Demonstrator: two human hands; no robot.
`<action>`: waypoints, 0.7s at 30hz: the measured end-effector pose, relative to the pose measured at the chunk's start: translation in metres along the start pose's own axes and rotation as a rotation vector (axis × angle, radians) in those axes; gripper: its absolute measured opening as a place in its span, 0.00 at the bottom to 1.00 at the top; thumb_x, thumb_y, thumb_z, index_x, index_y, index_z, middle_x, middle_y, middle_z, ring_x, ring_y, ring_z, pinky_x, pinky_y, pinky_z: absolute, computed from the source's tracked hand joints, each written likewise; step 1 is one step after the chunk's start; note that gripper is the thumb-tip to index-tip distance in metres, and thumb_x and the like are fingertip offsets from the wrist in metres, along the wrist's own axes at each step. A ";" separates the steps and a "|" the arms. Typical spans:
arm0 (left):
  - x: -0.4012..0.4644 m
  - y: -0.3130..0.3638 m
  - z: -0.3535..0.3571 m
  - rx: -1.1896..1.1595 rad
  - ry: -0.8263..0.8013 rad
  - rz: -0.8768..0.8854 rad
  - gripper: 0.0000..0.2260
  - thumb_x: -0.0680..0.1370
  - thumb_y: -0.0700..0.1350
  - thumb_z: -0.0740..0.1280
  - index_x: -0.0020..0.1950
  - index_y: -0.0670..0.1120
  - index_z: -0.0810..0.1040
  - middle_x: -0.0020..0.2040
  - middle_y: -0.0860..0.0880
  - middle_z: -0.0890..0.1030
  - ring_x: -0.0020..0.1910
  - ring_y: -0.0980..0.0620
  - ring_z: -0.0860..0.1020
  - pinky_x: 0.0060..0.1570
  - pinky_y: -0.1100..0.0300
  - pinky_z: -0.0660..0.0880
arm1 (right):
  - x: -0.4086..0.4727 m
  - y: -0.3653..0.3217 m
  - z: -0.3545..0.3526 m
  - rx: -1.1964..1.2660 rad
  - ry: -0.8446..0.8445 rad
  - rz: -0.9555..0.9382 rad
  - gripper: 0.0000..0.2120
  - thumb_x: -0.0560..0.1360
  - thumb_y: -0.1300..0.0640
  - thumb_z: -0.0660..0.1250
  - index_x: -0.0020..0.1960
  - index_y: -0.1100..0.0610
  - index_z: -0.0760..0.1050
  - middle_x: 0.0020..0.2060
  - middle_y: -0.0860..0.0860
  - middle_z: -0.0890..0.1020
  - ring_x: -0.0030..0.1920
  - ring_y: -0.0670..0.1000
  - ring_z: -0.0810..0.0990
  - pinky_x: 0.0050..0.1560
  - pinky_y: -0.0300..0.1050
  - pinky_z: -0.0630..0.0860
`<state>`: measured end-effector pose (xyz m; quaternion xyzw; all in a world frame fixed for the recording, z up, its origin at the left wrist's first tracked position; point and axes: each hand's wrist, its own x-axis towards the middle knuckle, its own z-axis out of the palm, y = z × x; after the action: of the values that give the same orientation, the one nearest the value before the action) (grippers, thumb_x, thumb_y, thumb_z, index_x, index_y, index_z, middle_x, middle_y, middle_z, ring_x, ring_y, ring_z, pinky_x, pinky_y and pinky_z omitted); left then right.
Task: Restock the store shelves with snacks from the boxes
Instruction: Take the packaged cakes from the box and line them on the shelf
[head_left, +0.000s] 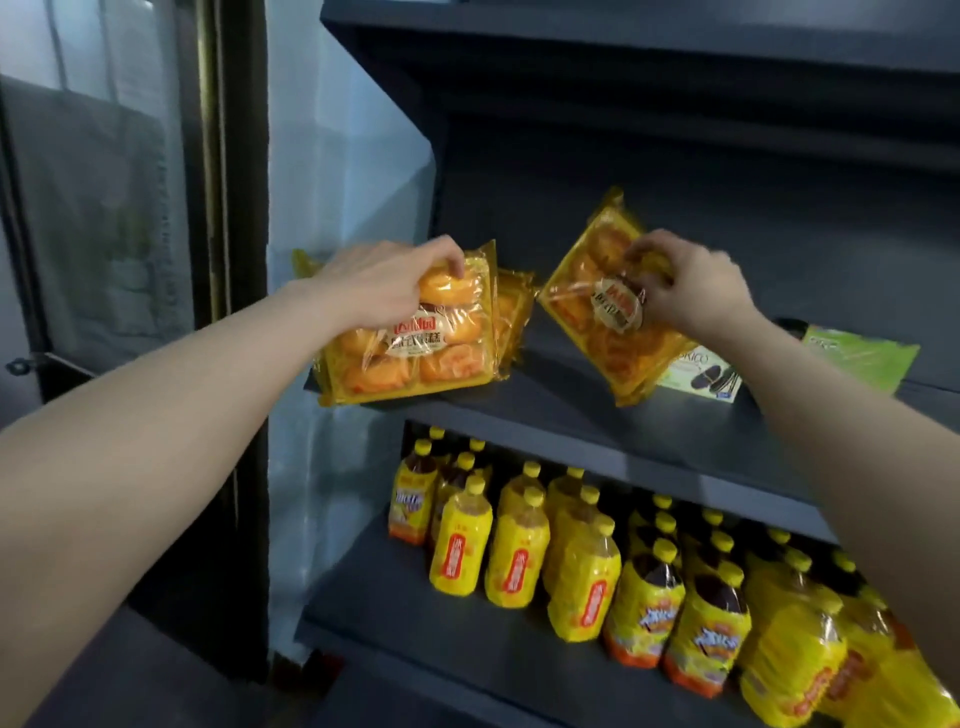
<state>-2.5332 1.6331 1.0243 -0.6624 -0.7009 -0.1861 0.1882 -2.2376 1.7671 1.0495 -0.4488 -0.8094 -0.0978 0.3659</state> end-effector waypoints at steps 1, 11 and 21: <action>0.014 -0.001 0.003 0.001 -0.013 0.021 0.24 0.81 0.38 0.56 0.63 0.68 0.62 0.43 0.53 0.74 0.35 0.51 0.75 0.29 0.54 0.71 | 0.005 0.003 0.009 -0.045 -0.013 0.009 0.14 0.78 0.54 0.63 0.60 0.38 0.73 0.47 0.55 0.83 0.43 0.61 0.79 0.44 0.54 0.79; 0.109 -0.021 0.074 -0.040 -0.173 0.173 0.23 0.80 0.35 0.58 0.63 0.64 0.65 0.48 0.53 0.75 0.36 0.55 0.72 0.32 0.64 0.67 | 0.052 0.034 0.076 -0.259 -0.203 0.116 0.14 0.82 0.54 0.61 0.61 0.36 0.73 0.52 0.51 0.80 0.48 0.57 0.79 0.41 0.48 0.73; 0.158 -0.033 0.118 -0.076 -0.342 0.290 0.45 0.65 0.81 0.58 0.77 0.69 0.45 0.81 0.54 0.55 0.78 0.45 0.57 0.73 0.42 0.61 | 0.115 0.043 0.140 -0.276 -0.328 0.089 0.18 0.78 0.64 0.60 0.52 0.40 0.74 0.51 0.48 0.77 0.51 0.54 0.75 0.48 0.45 0.68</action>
<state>-2.5764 1.8275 1.0028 -0.7846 -0.6126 -0.0685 0.0663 -2.3120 1.9355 1.0207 -0.5399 -0.8164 -0.1173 0.1683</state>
